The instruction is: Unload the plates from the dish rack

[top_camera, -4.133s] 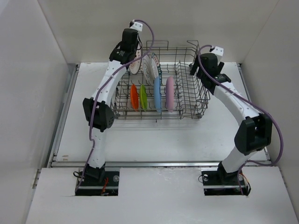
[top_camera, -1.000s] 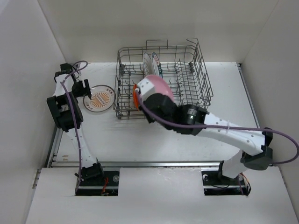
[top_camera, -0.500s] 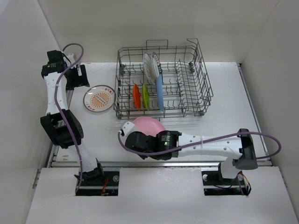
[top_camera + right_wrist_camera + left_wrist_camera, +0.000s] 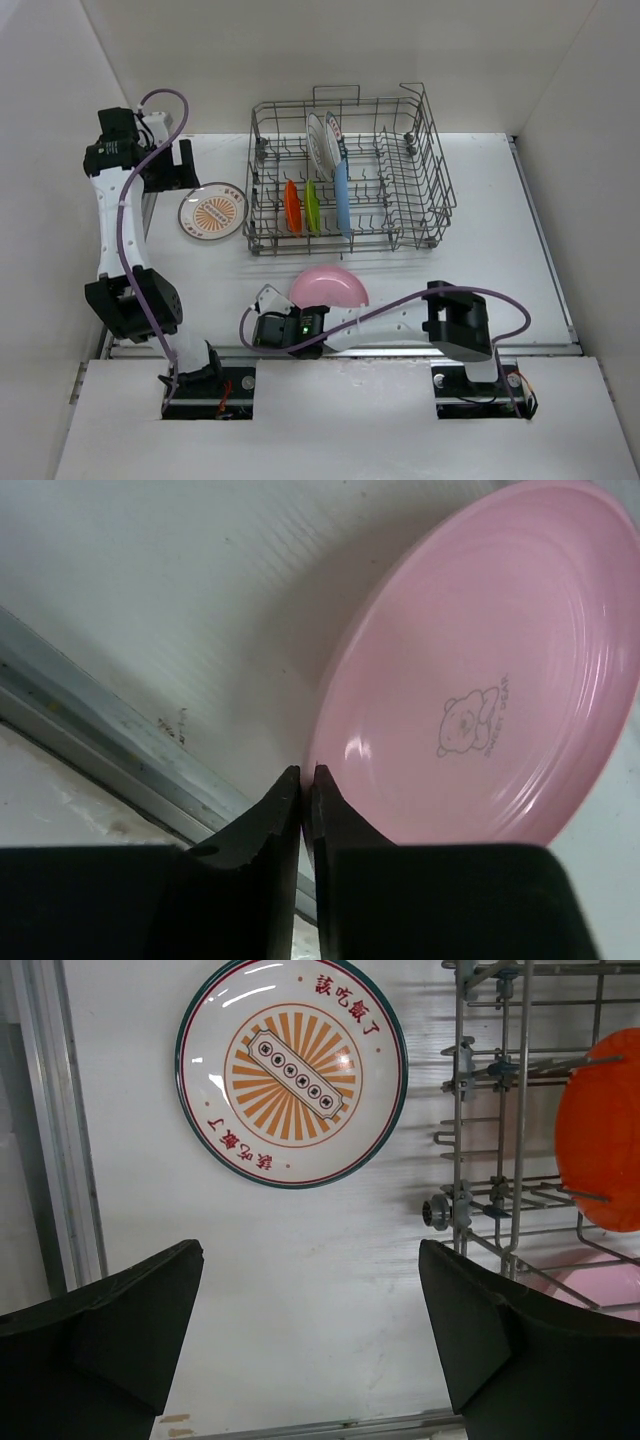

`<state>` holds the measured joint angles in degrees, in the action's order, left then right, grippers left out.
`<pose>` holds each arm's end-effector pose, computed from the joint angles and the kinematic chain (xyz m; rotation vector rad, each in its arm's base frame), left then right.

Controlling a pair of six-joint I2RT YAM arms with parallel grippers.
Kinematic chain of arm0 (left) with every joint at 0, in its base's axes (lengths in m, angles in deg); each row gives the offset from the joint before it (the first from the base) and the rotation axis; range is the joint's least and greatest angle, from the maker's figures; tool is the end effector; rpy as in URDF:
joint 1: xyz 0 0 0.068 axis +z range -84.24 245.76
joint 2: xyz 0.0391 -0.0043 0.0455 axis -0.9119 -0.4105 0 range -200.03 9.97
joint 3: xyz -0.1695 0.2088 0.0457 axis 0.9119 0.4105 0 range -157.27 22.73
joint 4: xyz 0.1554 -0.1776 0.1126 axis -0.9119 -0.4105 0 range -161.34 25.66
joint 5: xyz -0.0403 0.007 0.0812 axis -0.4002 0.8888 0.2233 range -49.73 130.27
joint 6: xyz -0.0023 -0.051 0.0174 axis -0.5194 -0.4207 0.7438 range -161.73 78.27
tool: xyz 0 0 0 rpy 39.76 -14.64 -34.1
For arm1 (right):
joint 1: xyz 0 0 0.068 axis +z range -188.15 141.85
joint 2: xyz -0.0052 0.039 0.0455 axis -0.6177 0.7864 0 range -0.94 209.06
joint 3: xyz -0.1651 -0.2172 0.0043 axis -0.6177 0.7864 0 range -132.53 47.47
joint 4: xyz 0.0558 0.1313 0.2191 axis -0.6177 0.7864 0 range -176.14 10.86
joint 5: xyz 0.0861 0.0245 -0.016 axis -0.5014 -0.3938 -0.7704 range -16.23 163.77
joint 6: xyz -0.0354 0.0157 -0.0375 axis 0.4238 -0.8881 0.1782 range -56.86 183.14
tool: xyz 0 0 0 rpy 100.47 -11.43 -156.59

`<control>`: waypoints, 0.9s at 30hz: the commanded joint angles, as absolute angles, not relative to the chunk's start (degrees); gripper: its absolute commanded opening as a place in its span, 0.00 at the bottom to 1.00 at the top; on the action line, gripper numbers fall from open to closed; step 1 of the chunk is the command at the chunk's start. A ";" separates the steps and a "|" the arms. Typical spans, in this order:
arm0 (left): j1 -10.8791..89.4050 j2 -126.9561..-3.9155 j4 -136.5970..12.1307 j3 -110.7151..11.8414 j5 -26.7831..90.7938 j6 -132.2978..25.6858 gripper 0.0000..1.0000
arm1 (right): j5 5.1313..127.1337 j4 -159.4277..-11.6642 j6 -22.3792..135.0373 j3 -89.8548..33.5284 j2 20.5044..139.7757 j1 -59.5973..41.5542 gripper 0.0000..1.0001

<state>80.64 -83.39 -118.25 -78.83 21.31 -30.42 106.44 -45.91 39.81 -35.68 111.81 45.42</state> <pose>0.3360 0.0772 0.3942 0.0852 2.3185 -0.1630 0.0640 0.3960 0.1906 -1.1326 2.2103 -0.0784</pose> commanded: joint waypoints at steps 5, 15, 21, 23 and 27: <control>78.34 -77.57 -121.03 -77.99 19.88 -26.26 0.87 | 107.88 -50.55 38.01 -36.20 108.67 45.52 0.58; 66.83 -78.36 -119.72 -84.58 19.88 -24.94 0.91 | 105.06 -47.82 37.30 -41.65 89.08 44.30 0.89; 56.55 -84.15 -112.78 -89.93 22.15 -26.52 0.91 | 109.53 -48.35 33.44 -42.18 78.35 30.98 0.92; 53.91 -87.48 -111.10 -92.83 23.99 -27.14 0.91 | 110.07 -48.35 32.91 -42.18 75.36 25.42 0.93; 48.19 -96.16 -109.86 -101.52 29.00 -29.24 0.93 | 111.22 -48.35 33.61 -44.10 74.99 11.19 0.94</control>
